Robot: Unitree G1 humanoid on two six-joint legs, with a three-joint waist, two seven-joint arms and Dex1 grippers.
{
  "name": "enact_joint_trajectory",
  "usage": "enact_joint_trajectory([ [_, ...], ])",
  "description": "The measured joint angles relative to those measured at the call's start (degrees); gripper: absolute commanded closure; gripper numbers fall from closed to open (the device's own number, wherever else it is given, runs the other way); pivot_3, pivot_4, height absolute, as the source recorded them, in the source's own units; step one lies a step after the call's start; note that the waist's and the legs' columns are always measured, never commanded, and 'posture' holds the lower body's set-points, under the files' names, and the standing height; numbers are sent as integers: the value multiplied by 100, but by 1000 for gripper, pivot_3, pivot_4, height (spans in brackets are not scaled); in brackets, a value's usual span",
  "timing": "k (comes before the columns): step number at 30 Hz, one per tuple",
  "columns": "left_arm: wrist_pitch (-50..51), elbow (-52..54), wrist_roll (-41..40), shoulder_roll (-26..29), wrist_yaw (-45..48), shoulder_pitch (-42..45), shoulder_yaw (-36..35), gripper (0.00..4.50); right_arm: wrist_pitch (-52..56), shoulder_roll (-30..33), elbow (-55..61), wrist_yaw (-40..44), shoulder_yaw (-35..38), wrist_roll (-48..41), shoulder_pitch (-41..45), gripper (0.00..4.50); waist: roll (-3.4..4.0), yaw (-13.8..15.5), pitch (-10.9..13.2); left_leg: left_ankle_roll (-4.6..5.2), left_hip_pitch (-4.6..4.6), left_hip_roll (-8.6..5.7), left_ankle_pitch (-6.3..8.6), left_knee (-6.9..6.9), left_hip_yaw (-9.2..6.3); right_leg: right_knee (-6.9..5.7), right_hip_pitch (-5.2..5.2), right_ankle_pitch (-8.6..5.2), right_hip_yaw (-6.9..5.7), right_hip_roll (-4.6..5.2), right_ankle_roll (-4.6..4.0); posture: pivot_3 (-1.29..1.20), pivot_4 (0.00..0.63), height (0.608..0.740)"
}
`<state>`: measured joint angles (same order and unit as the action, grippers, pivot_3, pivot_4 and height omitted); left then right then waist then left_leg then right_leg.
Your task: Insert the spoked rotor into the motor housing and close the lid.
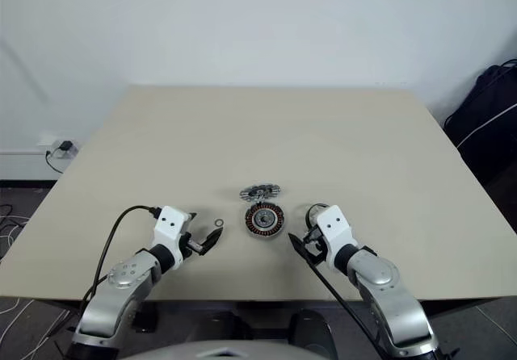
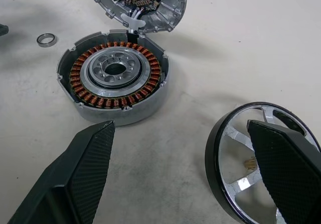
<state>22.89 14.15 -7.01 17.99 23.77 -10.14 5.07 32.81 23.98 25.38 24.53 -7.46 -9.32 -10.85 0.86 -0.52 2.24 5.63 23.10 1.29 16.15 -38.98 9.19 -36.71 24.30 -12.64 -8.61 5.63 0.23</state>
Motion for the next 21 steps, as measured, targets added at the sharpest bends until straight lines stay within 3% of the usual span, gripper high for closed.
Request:
enact_joint_trajectory([
  [21, 74, -61, -32, -3, -14, 18, 3, 0, -122, -96, -21, -102, -26, 168, -102, 15, -1, -2, -1, -2, 0, 0, -1, -4, 0, -5, 0, 0, 0, 0, 0, 0, 0, 740],
])
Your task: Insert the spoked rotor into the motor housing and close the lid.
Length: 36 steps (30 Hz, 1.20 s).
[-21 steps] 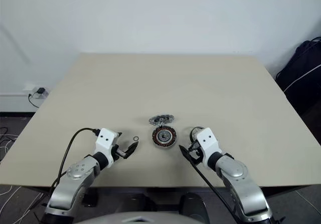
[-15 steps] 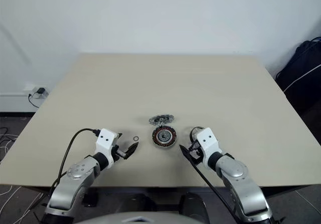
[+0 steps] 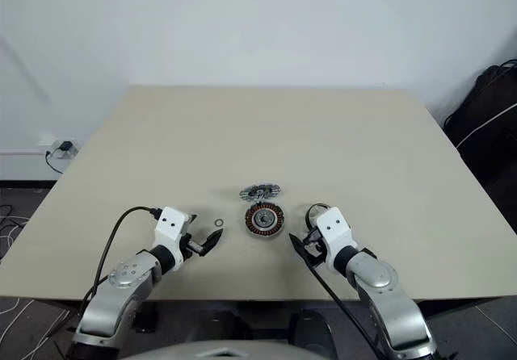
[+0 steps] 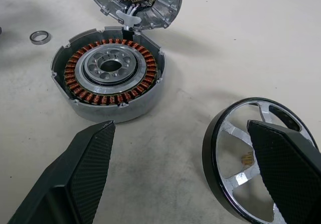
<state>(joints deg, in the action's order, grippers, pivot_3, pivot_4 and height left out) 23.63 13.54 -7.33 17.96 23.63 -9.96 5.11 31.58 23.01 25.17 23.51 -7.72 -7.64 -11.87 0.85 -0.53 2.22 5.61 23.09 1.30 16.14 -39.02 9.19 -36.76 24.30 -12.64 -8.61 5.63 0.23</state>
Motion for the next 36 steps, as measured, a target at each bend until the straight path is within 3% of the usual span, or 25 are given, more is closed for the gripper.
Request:
enact_joint_trajectory([
  [24, 115, -1799, 682, -238, -239, 1521, 561, 0, -48, -107, -61, -21, -34, 56, 93, 15, -15, 2, -12, -4, 0, 0, -3, -11, 0, -12, -2, 3, 0, -3, 2, 0, 0, 740],
  [27, 188, -1771, 704, -197, -210, 1489, 579, 602, -97, -148, -60, -98, -30, 56, 6, 0, -24, -4, -37, -4, -3, 1, -3, -11, 0, -12, -3, 2, 1, -2, 1, 0, 0, 740],
  [36, 434, -1172, 685, -116, -119, 955, 579, 3513, -109, -208, -59, -189, -29, 54, -99, 0, -34, -62, -74, -14, -17, 14, -9, -9, 3, -18, -6, -2, -1, -5, -6, 0, 0, 740],
])
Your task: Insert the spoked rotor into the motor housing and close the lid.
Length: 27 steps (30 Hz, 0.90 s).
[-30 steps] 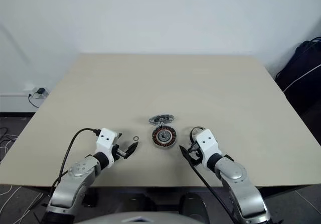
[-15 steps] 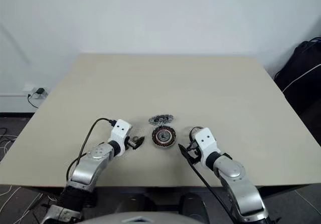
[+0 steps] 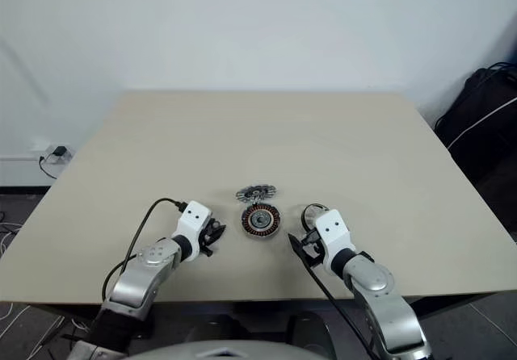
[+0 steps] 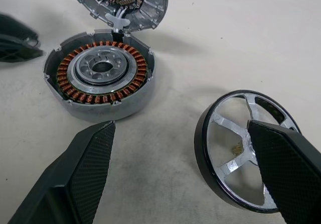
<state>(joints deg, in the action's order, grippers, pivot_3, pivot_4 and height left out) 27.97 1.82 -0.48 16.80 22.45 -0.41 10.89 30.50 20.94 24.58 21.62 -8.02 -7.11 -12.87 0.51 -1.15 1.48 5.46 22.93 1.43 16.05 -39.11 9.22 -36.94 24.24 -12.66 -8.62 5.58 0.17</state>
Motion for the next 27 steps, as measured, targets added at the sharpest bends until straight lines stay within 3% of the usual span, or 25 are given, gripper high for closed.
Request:
enact_joint_trajectory([
  [1, 49, 106, 2, 30, -4, -82, -15, 3832, -1, -4, 0, -2, 0, 0, 0, 0, 0, -6, -5, -1, -1, 2, 0, 1, 0, 0, 0, -2, -1, -1, -3, 0, 0, 740],
  [9, 303, 548, -22, 128, -75, -407, -132, 3842, -2, -6, -23, 38, -7, 2, 52, 0, 17, -6, -18, -2, -5, 4, -1, 7, 0, -1, 0, -5, -1, -2, -8, 0, 0, 740],
  [14, 437, 769, -334, -142, 20, -422, -156, 3842, -2, -5, -155, 100, -32, 6, 138, 0, 13, 53, -13, -1, 3, 1, -1, 4, 1, 2, 3, -3, -1, 2, -5, 0, 0, 740],
  [27, 389, 887, -665, -447, 770, 553, 911, 3842, -27, -8, -203, 133, -59, 25, 235, 0, 15, 70, -13, 0, 4, -1, 0, 2, 1, 2, 2, -2, -1, -3, -5, 0, 0, 740],
])
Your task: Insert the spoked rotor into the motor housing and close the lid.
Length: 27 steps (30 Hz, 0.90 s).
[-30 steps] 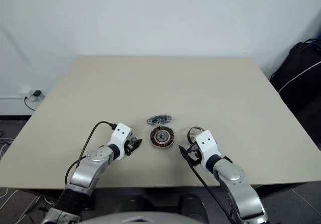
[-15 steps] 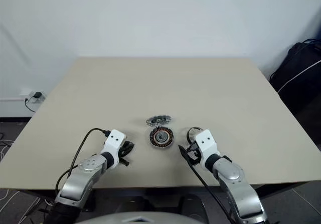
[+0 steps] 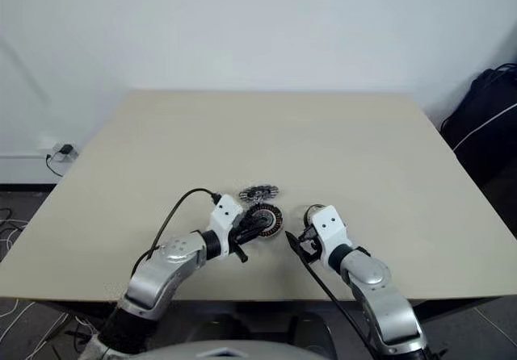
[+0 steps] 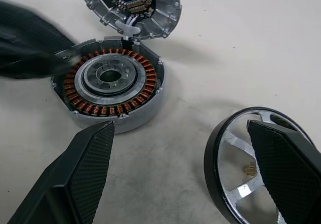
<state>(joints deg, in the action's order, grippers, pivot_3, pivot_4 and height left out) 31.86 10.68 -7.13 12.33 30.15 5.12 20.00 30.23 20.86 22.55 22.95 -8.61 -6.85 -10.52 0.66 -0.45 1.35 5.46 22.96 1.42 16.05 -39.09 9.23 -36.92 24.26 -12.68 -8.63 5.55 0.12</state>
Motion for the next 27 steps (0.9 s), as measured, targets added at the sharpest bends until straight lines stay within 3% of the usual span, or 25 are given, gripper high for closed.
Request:
enact_joint_trajectory([
  [13, -836, -1673, 478, -344, -153, 837, 215, 3842, -112, -83, 4, -129, 20, -4, -160, 0, -3, 0, 1, 5, 2, -1, 2, -3, 0, 1, -1, 2, 0, -1, 2, 0, 0, 740],
  [21, -837, -1800, 493, -349, -142, 844, 203, 3842, -129, -83, 4, -170, 61, -5, -176, 0, -3, 2, 1, 7, 2, -1, 3, -4, -1, 1, -1, 2, 0, 0, 3, 0, 0, 740],
  [27, -721, -1798, 488, -314, -140, 788, 175, 1790, -130, -83, 5, -168, 61, -5, -176, 0, -3, 0, 1, 7, 2, -1, 3, -4, -1, 0, -1, 2, 0, 0, 3, 0, 0, 740],
])
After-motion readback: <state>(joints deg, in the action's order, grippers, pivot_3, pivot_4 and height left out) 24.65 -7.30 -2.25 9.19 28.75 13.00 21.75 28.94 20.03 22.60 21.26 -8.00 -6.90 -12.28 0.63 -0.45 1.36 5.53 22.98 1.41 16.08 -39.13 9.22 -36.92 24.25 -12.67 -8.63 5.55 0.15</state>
